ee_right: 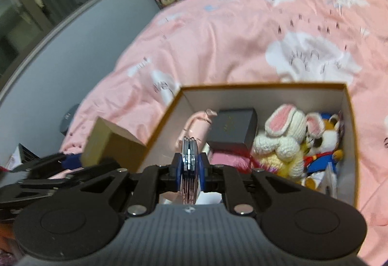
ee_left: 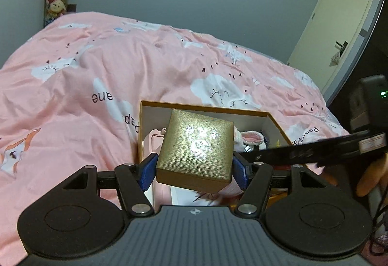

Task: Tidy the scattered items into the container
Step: 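Lift the gold box and compact mirror over the orange box with both grippers, then lower the compact mirror into the box and open the right gripper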

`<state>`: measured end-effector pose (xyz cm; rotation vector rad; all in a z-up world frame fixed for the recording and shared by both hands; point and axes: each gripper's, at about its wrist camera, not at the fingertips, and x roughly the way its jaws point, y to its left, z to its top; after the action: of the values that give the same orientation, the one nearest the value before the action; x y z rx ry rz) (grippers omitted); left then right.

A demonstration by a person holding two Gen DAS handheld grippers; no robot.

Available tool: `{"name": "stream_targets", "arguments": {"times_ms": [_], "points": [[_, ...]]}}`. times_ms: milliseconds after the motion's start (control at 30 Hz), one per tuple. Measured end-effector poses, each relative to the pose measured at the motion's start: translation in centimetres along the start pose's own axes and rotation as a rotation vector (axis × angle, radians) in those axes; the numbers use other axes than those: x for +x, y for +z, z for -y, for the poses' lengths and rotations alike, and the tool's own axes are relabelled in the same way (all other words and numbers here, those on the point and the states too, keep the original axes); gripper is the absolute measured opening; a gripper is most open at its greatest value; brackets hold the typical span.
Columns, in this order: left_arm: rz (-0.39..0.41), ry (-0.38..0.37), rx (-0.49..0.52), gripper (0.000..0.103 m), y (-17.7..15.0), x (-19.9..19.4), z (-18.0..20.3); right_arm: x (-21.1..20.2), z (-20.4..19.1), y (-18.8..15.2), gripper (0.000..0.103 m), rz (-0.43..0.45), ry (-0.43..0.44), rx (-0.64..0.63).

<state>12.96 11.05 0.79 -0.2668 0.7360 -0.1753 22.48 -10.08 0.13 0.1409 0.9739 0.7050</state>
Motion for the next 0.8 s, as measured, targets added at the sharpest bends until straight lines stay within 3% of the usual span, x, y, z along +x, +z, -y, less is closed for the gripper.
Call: {"name": "stream_targets", "arguments": {"times_ms": [400, 800], "points": [[-0.064, -0.056, -0.024, 0.074, 0.5, 4.3, -2.2, 8.2, 1.4, -0.3, 0.016, -0.200, -0.071, 0.072], [-0.087, -0.071, -0.019, 0.074, 0.3, 5.8, -2.9, 11.8, 0.7, 0.3, 0.016, -0.340, -0.103, 0.038]]}}
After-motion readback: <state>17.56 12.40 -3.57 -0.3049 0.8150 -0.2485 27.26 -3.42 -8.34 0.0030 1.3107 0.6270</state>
